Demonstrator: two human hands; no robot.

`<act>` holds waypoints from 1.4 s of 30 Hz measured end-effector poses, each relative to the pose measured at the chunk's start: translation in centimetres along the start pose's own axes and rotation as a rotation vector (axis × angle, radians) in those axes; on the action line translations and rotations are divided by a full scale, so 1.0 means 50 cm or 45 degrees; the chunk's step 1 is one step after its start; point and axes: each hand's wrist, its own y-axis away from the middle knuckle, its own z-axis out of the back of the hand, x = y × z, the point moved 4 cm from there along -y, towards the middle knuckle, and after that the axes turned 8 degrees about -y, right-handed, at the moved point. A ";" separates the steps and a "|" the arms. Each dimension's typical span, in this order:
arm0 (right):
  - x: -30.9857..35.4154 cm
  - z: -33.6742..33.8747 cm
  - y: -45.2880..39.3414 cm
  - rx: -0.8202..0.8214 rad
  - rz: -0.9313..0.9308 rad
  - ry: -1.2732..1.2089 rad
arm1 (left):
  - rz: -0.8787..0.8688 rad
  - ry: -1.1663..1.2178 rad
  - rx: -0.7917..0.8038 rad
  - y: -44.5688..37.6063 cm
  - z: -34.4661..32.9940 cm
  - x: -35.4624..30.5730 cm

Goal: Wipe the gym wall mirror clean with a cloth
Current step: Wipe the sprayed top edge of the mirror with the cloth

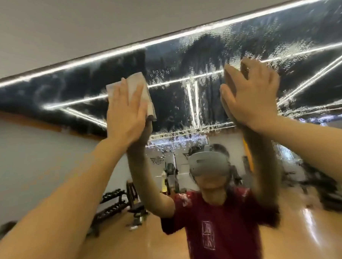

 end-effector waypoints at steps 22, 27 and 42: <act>0.002 -0.001 0.008 -0.012 0.029 0.016 | -0.011 0.038 0.101 0.237 -0.038 -0.003; 0.005 -0.003 0.008 -0.014 0.022 0.019 | 0.589 0.069 0.053 0.200 -0.028 0.113; -0.002 -0.008 0.006 -0.033 0.027 0.038 | 0.082 0.021 -0.030 0.114 -0.015 0.023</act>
